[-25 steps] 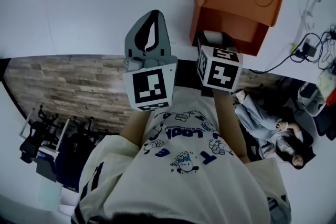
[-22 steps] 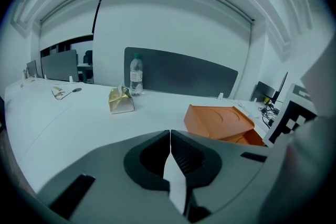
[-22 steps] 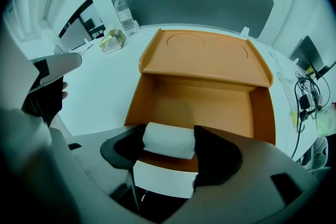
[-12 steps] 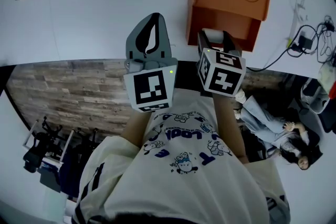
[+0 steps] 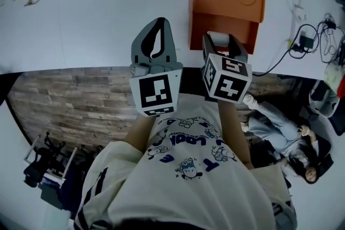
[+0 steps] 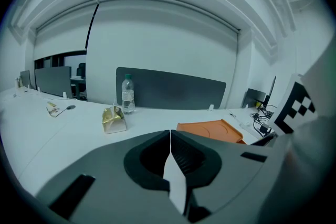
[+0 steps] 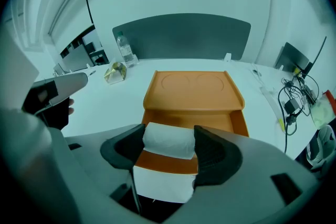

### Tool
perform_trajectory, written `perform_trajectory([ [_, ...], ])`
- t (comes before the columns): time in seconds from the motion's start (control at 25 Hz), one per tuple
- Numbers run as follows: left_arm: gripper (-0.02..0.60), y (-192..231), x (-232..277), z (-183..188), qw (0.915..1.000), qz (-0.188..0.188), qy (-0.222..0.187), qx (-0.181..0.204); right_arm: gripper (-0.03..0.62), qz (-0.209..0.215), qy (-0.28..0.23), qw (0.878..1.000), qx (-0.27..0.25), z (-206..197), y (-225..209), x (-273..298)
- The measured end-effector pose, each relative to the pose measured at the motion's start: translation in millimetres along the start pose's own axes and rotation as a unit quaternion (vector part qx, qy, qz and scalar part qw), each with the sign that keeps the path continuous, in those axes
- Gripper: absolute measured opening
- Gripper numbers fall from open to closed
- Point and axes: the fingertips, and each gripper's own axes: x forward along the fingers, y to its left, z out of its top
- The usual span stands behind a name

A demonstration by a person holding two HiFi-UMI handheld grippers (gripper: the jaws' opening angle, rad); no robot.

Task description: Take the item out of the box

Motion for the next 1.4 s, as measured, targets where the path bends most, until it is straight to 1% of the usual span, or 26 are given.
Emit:
perform_trajectory([
  [0.36, 0.018, -8.8, -9.7, 24.1, 0.9994, -0.014, -0.031, 0.012, 0.285, -0.007, -0.05, 0.999, 0.007, 21.7, -0.8, -25.2],
  [0.72, 0.018, -23.3, -17.9, 48.3, 0.9972, -0.031, -0.062, 0.027, 0.285, -0.022, -0.109, 0.994, 0.01, 47.1, -5.8, -53.8],
  [0.92, 0.018, -30.4, -22.0, 64.0, 0.9953, -0.04, -0.081, 0.036, 0.285, -0.027, -0.142, 0.989, 0.018, 61.5, -8.3, -69.9],
  [1.16, 0.018, -41.1, -26.0, 77.9, 0.9929, -0.056, -0.096, 0.042, 0.285, -0.033, -0.189, 0.981, 0.028, 77.5, -11.9, -92.0],
  [1.4, 0.018, -54.7, -29.4, 88.6, 0.99, -0.072, -0.109, 0.052, 0.285, -0.045, -0.214, 0.975, 0.037, 83.8, -19.0, -108.0],
])
